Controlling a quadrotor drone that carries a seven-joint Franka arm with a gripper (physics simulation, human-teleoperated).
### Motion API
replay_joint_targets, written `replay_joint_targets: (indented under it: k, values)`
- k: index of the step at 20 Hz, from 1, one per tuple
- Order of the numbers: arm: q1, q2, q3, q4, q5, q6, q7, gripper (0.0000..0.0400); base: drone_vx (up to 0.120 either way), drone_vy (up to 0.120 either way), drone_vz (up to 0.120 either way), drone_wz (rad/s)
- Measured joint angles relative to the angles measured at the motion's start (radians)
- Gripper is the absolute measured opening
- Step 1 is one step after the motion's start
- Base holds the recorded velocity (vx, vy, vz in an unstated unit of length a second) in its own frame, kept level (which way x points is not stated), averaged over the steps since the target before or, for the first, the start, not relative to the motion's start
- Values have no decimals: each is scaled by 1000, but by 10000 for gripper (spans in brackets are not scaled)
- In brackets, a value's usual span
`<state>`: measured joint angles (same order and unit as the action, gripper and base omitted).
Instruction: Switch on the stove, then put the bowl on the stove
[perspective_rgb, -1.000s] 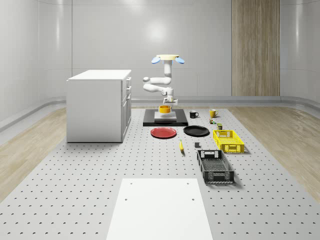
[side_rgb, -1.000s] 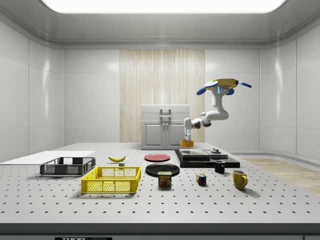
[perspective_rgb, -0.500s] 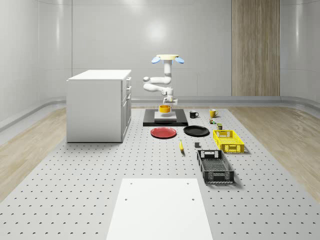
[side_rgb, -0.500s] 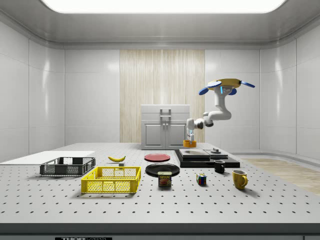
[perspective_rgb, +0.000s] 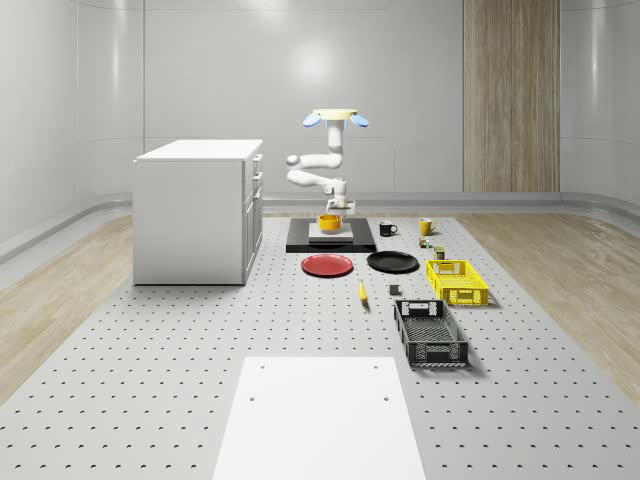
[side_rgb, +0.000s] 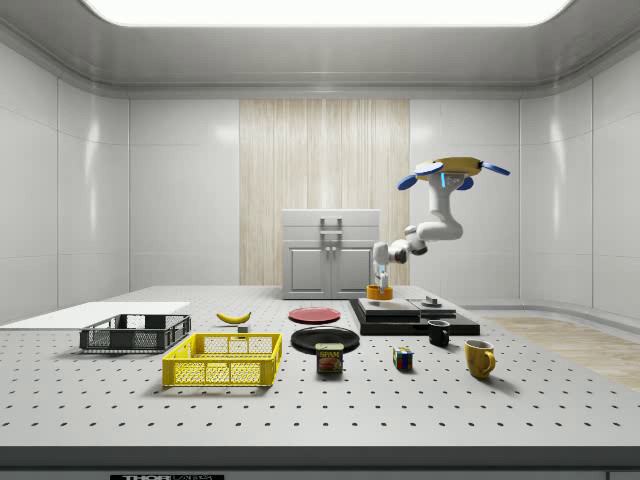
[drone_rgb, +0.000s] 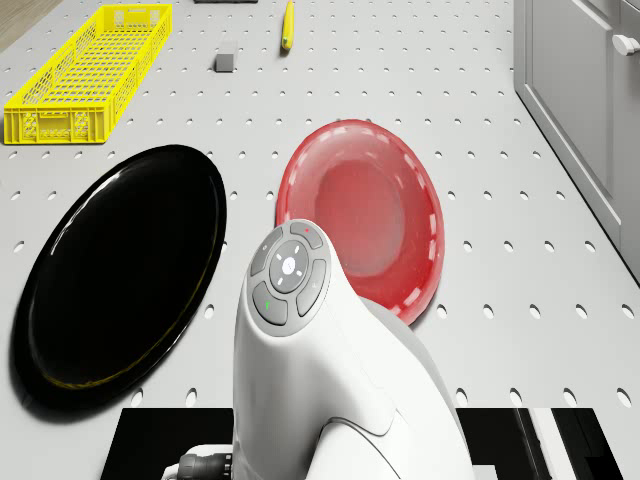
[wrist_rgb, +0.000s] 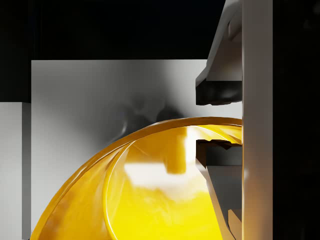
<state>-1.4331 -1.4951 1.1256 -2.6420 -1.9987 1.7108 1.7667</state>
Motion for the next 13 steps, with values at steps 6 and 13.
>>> replay_joint_targets:
  k: [6,13]
  values:
    - [-2,10,-20,10,-21,4,-2,280,0,0,0,0]
    - [13,8,26,-15,19,-25,-4,377,0,0,0,0]
